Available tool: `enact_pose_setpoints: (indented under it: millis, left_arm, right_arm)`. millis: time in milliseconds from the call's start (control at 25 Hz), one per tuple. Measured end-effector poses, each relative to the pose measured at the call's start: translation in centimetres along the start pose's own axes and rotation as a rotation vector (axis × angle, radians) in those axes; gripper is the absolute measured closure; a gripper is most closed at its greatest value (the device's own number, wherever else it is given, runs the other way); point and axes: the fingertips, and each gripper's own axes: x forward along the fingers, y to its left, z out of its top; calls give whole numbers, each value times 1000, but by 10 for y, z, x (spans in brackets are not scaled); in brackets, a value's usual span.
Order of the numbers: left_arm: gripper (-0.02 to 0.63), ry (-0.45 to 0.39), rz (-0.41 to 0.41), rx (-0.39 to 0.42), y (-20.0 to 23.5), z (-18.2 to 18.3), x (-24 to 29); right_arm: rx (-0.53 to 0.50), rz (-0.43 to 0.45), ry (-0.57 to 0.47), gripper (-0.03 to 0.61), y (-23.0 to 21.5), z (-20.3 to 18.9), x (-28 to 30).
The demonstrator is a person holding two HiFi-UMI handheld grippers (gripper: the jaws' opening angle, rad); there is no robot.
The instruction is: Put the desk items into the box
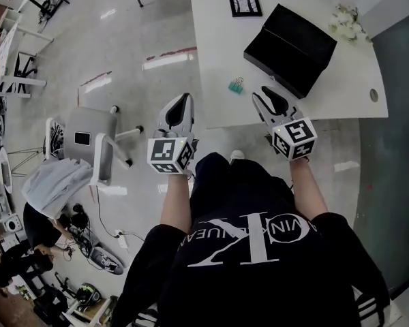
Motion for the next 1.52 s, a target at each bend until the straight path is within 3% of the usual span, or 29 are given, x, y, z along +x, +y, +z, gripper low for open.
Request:
enact_pose_setpoints:
  millis: [560,1040,1200,1520]
  left_arm:
    - [603,66,-104,-3,17,-6,49]
    - [603,111,-225,0,35,-2,101]
    - [603,121,-264,3,35,0,117]
    - [603,131,-330,24,41,2,143]
  right_arm:
    - [53,18,184,489,-5,-26,57]
    - [138,77,415,489,-3,-59,93]
    - [154,70,428,492,-4,-59,95]
    - [238,34,381,557,-8,-48,100]
